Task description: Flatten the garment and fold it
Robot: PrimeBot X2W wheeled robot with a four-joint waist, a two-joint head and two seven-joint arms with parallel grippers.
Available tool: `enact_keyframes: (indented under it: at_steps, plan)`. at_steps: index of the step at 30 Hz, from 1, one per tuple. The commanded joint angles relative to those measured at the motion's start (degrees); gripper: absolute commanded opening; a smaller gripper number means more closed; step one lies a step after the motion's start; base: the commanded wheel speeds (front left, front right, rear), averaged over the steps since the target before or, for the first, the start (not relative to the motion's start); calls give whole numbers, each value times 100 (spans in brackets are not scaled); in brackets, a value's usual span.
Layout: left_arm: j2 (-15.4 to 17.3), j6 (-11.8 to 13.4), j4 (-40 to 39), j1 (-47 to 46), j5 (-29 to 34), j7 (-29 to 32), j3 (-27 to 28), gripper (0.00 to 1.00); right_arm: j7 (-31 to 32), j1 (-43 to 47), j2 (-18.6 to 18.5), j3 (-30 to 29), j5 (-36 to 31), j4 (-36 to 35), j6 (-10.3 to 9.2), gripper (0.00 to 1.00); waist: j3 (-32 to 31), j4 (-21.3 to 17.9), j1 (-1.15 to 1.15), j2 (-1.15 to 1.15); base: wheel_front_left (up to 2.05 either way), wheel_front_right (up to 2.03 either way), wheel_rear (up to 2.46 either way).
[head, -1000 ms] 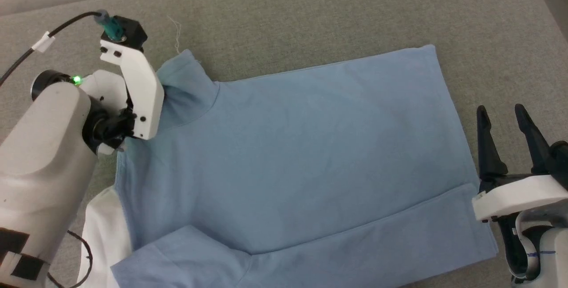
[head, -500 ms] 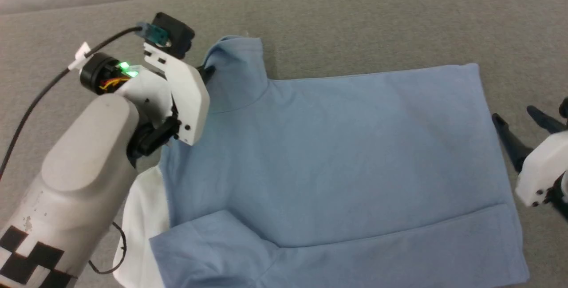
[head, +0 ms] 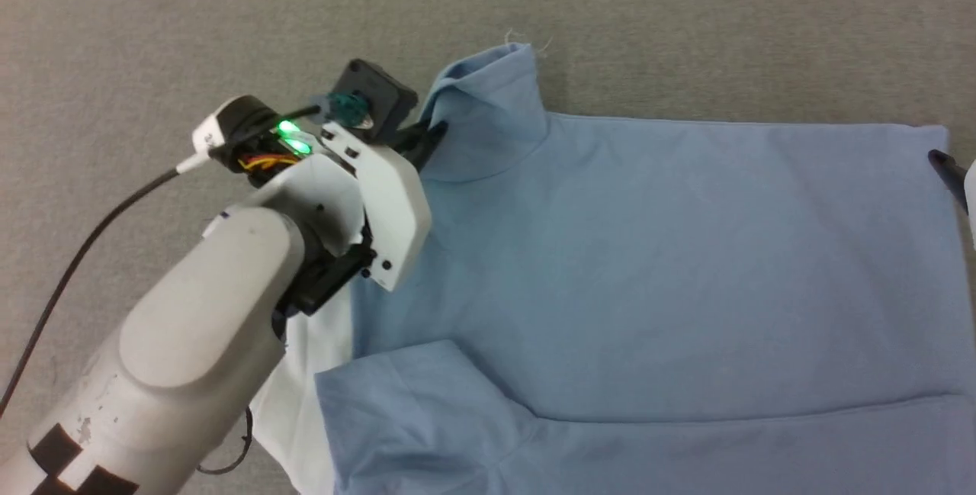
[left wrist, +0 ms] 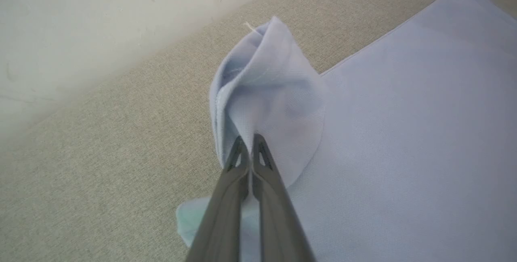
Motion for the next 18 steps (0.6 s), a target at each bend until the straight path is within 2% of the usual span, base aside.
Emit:
enact_keyframes:
  at_steps: [1,13,15,18]
  plan:
    - [-26,40,-58,105,53,-48,-37,0,-14,-128,-40,101,-28,101,-6,100,182,221,-1,0,0,0,0]
    - [-238,56,-208,119,200,-274,-259,0,-221,-575,-419,1677,82,1115,-6,100,306,498,-1,0,0,0,0]
    - [-256,59,-150,120,211,-315,-274,0,-268,-603,-418,1878,221,1203,-6,0,287,494,-1,0,0,0,0]
    - [-262,95,-50,161,202,-411,-254,0,-532,-713,-397,1998,426,1288,-6,0,210,441,-1,0,0,0,0]
